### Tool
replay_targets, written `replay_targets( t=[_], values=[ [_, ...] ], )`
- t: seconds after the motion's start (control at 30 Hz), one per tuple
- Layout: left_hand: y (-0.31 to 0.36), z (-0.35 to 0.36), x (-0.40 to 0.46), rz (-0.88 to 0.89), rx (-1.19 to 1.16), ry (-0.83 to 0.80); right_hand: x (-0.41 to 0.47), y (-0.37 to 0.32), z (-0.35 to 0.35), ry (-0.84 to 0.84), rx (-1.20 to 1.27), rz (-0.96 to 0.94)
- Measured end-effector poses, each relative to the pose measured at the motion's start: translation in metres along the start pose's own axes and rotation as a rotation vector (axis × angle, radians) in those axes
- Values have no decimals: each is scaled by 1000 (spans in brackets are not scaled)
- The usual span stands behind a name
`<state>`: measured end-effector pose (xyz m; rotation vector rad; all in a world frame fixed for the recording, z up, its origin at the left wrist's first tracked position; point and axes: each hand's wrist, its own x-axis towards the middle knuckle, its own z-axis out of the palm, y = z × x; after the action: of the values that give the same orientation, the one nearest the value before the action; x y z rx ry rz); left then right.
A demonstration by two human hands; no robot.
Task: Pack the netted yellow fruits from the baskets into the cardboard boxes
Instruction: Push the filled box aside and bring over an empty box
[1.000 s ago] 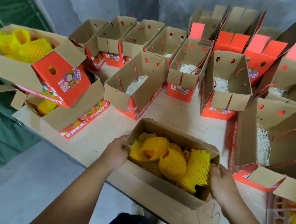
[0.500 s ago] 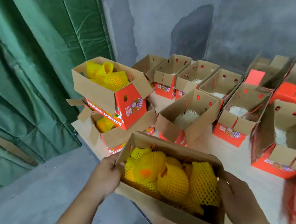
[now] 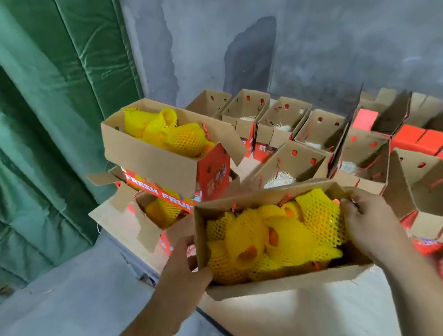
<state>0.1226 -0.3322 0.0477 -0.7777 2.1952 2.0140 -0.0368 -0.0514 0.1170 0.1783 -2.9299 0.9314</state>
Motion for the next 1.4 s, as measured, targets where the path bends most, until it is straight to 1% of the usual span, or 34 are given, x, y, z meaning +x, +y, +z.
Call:
replay_targets(
  t=[0.07, 0.2, 0.3, 0.4, 0.5, 0.6, 0.63, 0.7, 0.73, 0.77, 0.8, 0.83, 0.87, 0.9, 0.97, 1.07, 1.23, 1.33, 1.4],
  values=[
    [-24, 0, 13, -83, 91, -24, -8, 13, 21, -28, -39, 46],
    [-53, 3, 40, -126, 296, -78, -26, 44, 71, -120, -20, 195],
    [-65, 14, 55, -70, 395, -49, -33, 61, 101, -117, 23, 332],
    [-69, 32, 63, 16, 397, 58, -28, 66, 115, -61, 15, 389],
    [-72, 39, 74, 12, 398, 118, -17, 63, 122, -83, -9, 363],
    [-76, 37, 80, -45, 408, 108, -1, 64, 120, -106, 50, 353],
    [-78, 38, 80, -56, 400, 84, 8, 62, 118, -76, 56, 317],
    [-79, 40, 80, -56, 395, 48, 33, 51, 116, 10, -47, 166],
    [-79, 41, 80, -48, 401, 46, 48, 43, 117, -4, -116, 78],
    [-80, 42, 81, -38, 411, 56, 63, 34, 120, -92, -147, 20],
    [-80, 42, 81, -34, 418, 71, 76, 24, 126, -228, -153, 2],
    [-80, 43, 82, -44, 426, 88, 86, 17, 134, -373, -167, 9],
    [-80, 42, 82, -61, 432, 103, 92, 12, 142, -472, -185, 22],
    [-80, 43, 83, -73, 434, 115, 94, 12, 149, -484, -200, 29],
    [-81, 44, 83, -78, 432, 127, 92, 16, 154, -367, -204, 32],
    [-79, 46, 84, -78, 439, 131, 91, 21, 135, -188, -168, 3],
    [-81, 48, 81, -63, 412, 126, 91, 18, 65, 22, -13, -108],
    [-73, 54, 94, -57, 398, 166, 71, 27, 21, 136, -35, -227],
    [-64, 59, 108, -46, 357, 182, 50, 36, 0, 199, -58, -257]
  ],
)
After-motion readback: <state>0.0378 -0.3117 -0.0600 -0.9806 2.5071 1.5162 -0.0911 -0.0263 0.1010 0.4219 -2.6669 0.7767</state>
